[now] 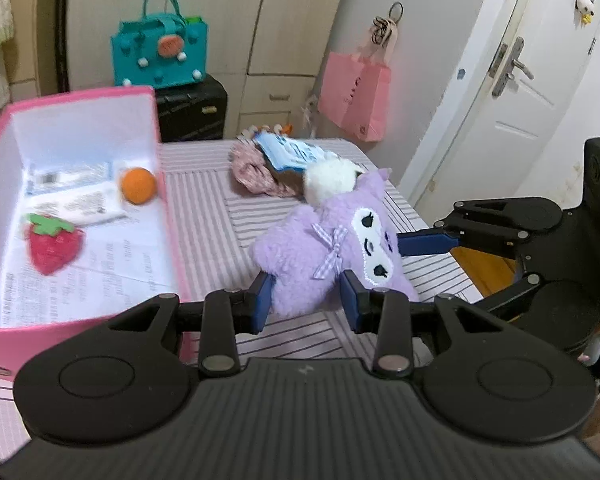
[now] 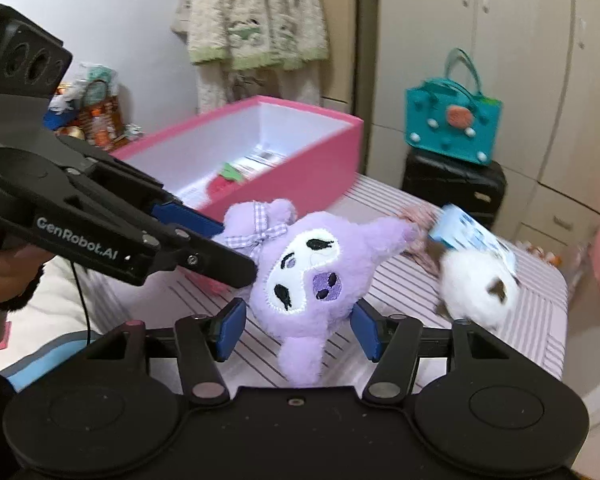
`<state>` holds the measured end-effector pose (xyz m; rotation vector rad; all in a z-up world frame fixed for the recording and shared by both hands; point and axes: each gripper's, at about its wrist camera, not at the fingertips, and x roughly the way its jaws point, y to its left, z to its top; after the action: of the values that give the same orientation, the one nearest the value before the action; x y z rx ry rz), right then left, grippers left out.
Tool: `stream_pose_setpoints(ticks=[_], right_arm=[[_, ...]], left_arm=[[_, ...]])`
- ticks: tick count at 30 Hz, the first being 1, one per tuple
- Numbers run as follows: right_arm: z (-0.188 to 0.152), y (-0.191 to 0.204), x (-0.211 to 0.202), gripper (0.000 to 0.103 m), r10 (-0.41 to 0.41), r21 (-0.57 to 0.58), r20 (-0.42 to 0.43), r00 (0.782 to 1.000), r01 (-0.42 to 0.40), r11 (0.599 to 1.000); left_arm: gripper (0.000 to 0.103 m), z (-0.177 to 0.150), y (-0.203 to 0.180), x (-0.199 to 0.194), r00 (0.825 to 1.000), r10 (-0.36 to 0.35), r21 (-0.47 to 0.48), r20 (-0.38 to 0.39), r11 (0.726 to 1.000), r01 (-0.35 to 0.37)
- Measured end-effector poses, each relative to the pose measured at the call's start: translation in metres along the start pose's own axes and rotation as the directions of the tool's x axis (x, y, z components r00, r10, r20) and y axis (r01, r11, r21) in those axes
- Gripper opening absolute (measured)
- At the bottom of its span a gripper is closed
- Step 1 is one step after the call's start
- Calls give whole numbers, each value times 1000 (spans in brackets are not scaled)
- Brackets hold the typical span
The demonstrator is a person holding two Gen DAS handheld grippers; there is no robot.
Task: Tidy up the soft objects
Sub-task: 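Lift the purple plush with the left tool and carry it over the pink box, then lower the purple plush into the pink box and open the left tool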
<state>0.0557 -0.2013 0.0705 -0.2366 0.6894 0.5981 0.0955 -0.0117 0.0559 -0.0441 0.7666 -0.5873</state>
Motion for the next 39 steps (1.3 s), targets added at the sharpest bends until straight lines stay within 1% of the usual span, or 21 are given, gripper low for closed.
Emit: stream_pose_setpoints(ticks=[8, 10, 13, 18, 21, 24, 29, 32, 36, 39], right_arm=[[38, 33, 0, 70, 60, -79, 16, 998, -59, 995], [48, 38, 0, 70, 70, -88, 27, 997, -67, 994], [65, 44, 1, 70, 98, -91, 50, 994, -94, 991], [94, 51, 6, 59, 120, -136, 70, 990, -110, 985], [112, 49, 17, 54, 146, -140, 45, 988, -139, 980], [130, 47, 32, 54, 150, -152, 13, 989, -146, 978], [155, 41, 69, 53, 138, -154, -81, 987, -149, 977], [162, 42, 98, 53, 111, -165, -151, 982, -136, 977], [165, 46, 134, 52, 51, -232, -242, 969, -109, 967], [164, 51, 153, 52, 24, -283, -304, 952, -115, 952]], left_arm=[[36, 2, 20, -51, 998, 48, -23, 43, 999, -47], [34, 2, 25, -63, 997, 56, -30, 51, 998, -55], [34, 3, 34, -83, 992, 91, -40, 83, 995, -88], [34, 16, 55, -102, 988, 122, -87, 98, 990, -114], [34, 27, 70, -108, 982, 154, -111, 110, 984, -142], [34, 41, 89, -108, 982, 159, -146, 99, 979, -144], [34, 59, 120, -87, 984, 175, -209, 39, 964, -163], [34, 66, 139, -65, 983, 183, -235, -21, 955, -183], [34, 67, 164, -30, 978, 166, -274, -124, 942, -195], [34, 62, 180, -6, 972, 129, -321, -195, 928, -188]])
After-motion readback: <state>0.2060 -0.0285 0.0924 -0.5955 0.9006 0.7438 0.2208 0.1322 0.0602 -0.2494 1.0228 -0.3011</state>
